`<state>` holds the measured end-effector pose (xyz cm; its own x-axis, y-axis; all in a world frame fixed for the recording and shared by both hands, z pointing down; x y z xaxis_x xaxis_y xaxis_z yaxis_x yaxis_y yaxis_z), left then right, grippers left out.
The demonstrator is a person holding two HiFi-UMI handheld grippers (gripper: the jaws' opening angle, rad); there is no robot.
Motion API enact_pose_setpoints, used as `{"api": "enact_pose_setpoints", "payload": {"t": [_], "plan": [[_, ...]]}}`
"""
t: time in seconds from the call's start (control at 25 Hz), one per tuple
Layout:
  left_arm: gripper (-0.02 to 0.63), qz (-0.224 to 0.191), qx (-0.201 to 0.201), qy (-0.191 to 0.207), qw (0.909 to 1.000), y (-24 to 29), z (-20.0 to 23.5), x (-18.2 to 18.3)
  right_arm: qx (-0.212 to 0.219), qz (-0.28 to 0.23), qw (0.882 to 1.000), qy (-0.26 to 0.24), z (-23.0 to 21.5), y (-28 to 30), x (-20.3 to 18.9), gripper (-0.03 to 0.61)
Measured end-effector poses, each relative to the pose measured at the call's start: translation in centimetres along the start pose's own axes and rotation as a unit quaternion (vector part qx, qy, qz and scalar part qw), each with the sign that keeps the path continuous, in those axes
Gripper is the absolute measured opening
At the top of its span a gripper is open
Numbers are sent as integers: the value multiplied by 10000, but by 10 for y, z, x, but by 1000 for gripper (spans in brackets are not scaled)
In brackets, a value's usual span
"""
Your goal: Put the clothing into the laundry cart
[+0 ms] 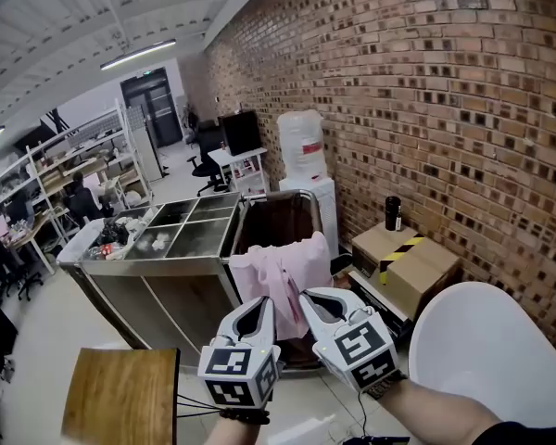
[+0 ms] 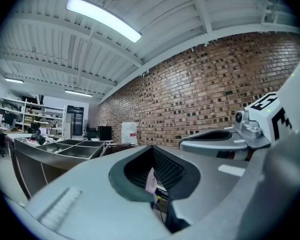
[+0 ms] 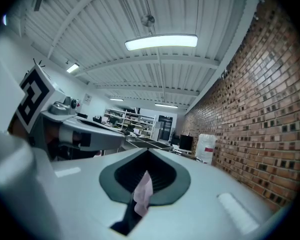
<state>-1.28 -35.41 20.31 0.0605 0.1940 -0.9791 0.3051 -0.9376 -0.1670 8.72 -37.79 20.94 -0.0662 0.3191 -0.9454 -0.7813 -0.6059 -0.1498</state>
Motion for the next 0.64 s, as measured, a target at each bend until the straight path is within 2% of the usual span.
{"api": "enact_pose_setpoints", "payload": {"t": [0.64], "plan": [[2,54,-44,21,10000,-8,-7,10,-16,52,10000,48,5,-10,8,0]]}}
Point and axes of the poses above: the fingertips, and each gripper's own axes: y forward along the fingers, z to its left, x out of its top, the point moved 5 cm from there along -y, backward along the fingers, and after that the axes turned 3 degrees about -z, right-handed, at the moved point
